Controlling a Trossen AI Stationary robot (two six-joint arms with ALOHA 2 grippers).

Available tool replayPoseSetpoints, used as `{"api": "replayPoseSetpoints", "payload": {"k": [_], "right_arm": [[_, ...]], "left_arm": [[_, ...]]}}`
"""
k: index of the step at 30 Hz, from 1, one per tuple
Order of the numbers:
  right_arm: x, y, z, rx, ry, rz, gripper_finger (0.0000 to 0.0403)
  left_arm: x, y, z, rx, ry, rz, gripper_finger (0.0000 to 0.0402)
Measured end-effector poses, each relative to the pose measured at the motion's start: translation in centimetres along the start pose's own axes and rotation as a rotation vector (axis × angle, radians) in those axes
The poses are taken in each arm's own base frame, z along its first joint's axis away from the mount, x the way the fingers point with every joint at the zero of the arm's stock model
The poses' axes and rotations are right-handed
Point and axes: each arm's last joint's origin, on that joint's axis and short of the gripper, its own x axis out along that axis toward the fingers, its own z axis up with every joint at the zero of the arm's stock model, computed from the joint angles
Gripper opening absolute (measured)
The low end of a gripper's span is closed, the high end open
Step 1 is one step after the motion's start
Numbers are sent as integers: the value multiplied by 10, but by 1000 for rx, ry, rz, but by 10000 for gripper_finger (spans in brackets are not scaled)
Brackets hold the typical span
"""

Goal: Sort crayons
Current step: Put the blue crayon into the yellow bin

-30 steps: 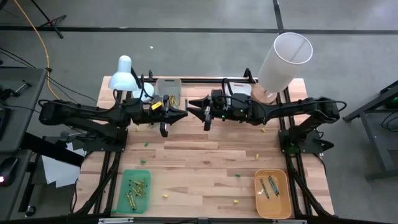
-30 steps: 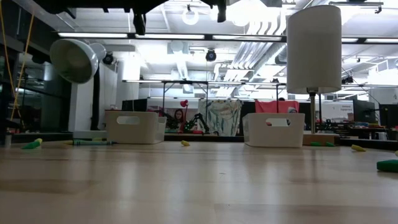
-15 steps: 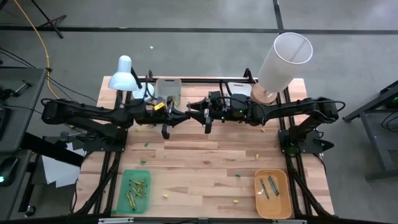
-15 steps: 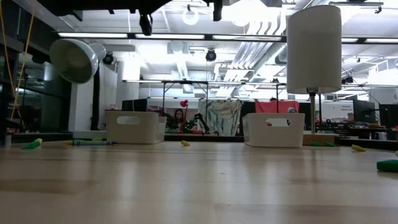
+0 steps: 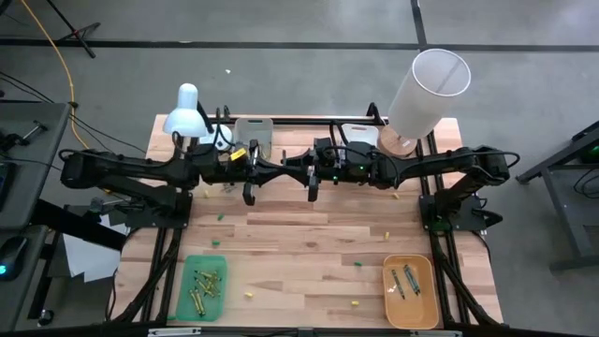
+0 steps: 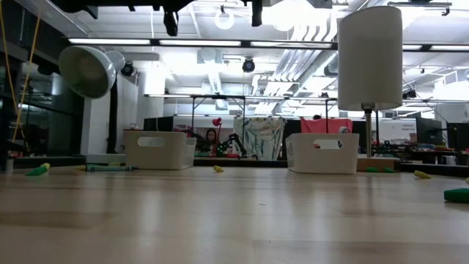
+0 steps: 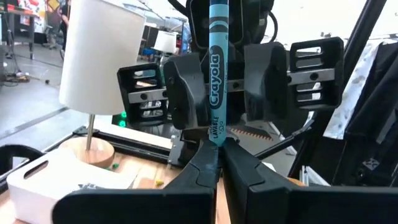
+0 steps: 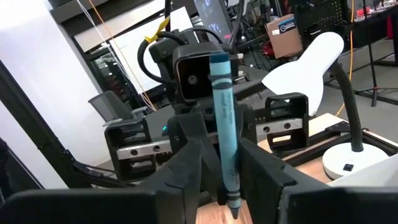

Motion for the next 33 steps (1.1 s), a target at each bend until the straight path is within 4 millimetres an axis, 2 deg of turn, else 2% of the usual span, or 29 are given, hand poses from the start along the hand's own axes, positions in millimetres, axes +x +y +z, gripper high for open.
{"api": "replayPoseSetpoints", "payload": {"k": [7,11,25,33], "right_arm": [[0,-1,1,11,-13,0,56],[0,-1,2,29,-23,5,50],[0,0,4,56,-33,10,94],[0,0,4,29,-36,14,96]], "left_arm": [[1,1,-4,-2,38,9,0],[2,0,-6,-3,45,6,0],[2,1,-7,-4,47,7,0],[2,1,-7,-5,49,7,0]]}}
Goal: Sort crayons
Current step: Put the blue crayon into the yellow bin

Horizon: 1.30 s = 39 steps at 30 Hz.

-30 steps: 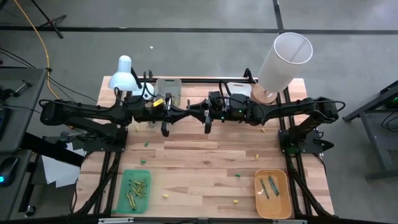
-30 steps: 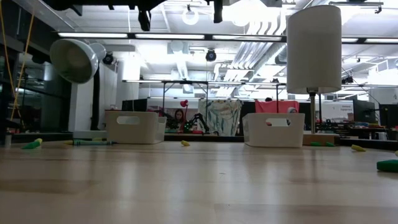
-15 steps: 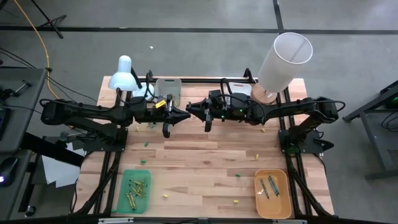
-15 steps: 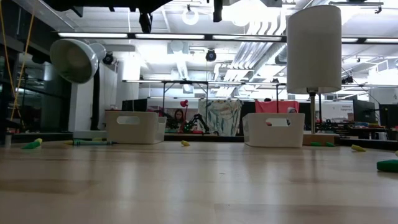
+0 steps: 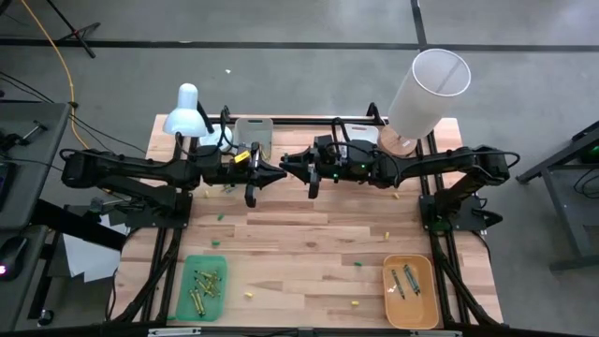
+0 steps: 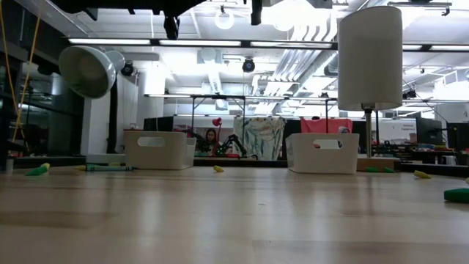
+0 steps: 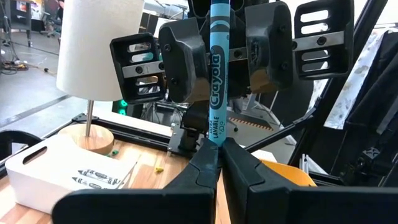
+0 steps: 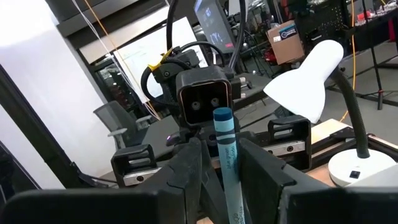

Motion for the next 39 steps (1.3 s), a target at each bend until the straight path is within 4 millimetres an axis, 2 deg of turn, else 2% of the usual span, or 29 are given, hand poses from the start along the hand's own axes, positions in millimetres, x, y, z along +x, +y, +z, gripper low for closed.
{"api": "replayPoseSetpoints", "payload": {"k": [9,12,17,21,26,31,39], "right_arm": [[0,0,0,-17,1,0,94],[0,0,0,-22,1,0,76],[0,-1,0,-39,2,-7,14],[0,-2,0,-46,3,-11,19],[0,-10,3,-41,30,11,6],[-14,-12,19,-55,64,-7,5],[-51,-9,37,-107,222,-88,3]], "left_arm": [[0,0,0,0,1,0,0],[0,0,0,0,2,-3,0],[0,0,0,4,1,-4,1],[0,1,-1,6,8,15,7],[-3,6,-1,-19,38,43,31],[-15,12,-2,-30,113,116,69],[-53,20,4,-24,250,245,119]]}}
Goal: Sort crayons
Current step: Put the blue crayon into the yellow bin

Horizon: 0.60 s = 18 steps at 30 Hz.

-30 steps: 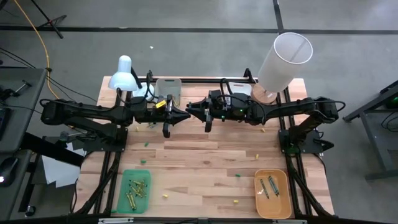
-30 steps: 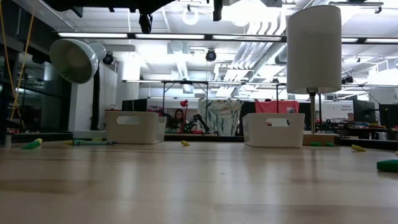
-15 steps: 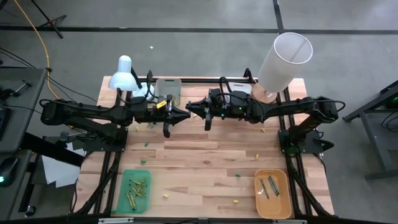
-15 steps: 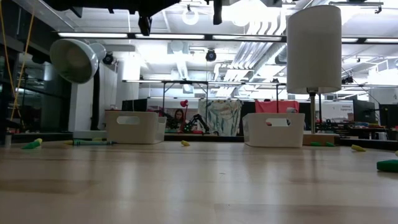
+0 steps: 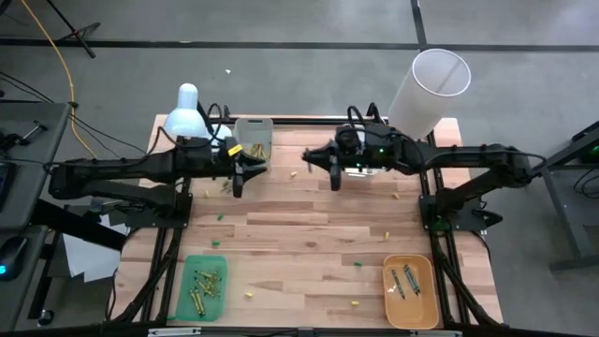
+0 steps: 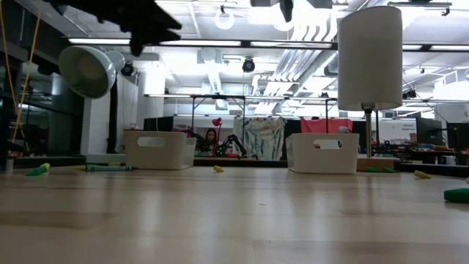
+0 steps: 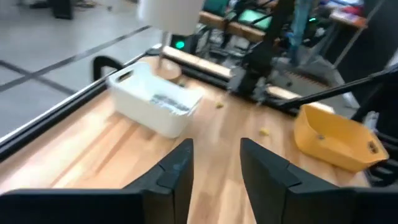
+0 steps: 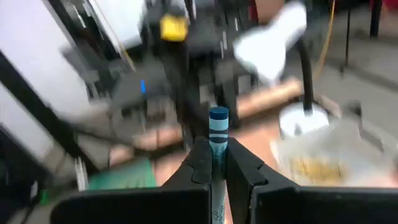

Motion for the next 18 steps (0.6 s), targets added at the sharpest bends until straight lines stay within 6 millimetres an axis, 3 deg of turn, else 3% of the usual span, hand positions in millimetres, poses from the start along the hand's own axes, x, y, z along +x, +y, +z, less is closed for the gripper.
{"api": "replayPoseSetpoints", "payload": {"k": [5,10,15,18], "right_arm": [[-21,3,-25,66,210,-54,2],[-37,16,-78,211,364,-81,1],[-59,40,-133,436,518,-76,1],[-75,63,-152,556,618,-27,1]], "left_arm": [[-12,10,-13,-29,-40,59,127],[-12,15,-27,-133,-104,53,127],[-10,17,-33,-174,-113,47,127],[-9,17,-34,-174,-109,49,127]]}}
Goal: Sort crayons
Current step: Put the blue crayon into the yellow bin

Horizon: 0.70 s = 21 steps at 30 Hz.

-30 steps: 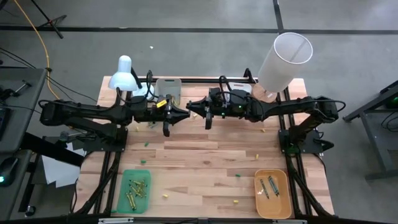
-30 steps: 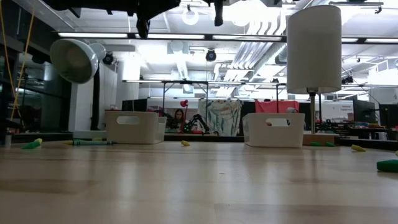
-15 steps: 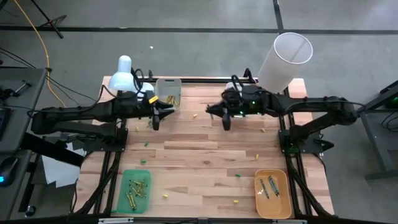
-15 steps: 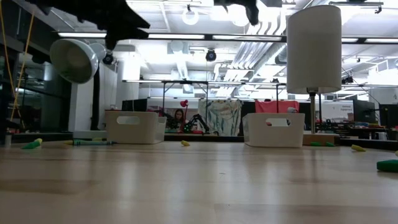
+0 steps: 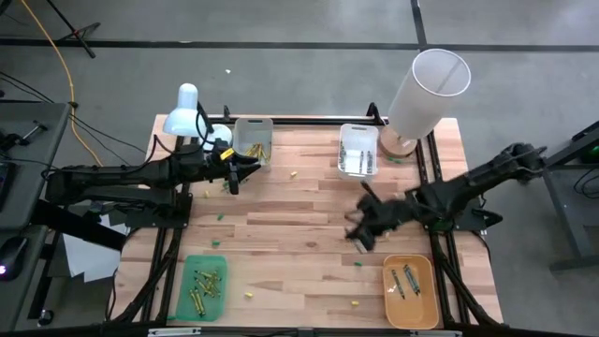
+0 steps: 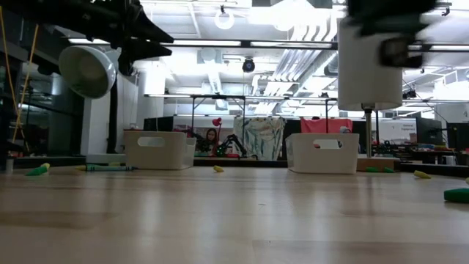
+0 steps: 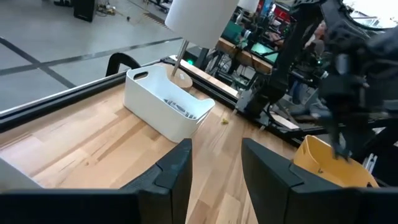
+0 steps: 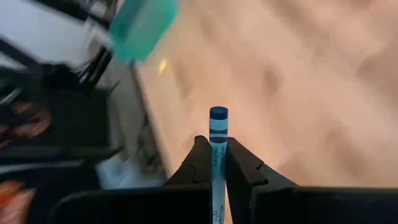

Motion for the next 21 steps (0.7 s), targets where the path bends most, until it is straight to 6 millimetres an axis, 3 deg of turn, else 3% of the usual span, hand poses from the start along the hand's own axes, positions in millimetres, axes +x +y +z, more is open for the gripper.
{"api": "replayPoseSetpoints", "payload": {"k": [7,13,21], "right_arm": [[-23,32,-63,193,241,-59,1],[-41,41,-112,415,254,-272,1],[-14,33,-164,471,415,-519,1]], "left_arm": [[0,0,0,0,1,0,127],[0,0,0,0,1,0,127],[0,0,0,0,1,0,127]]}}
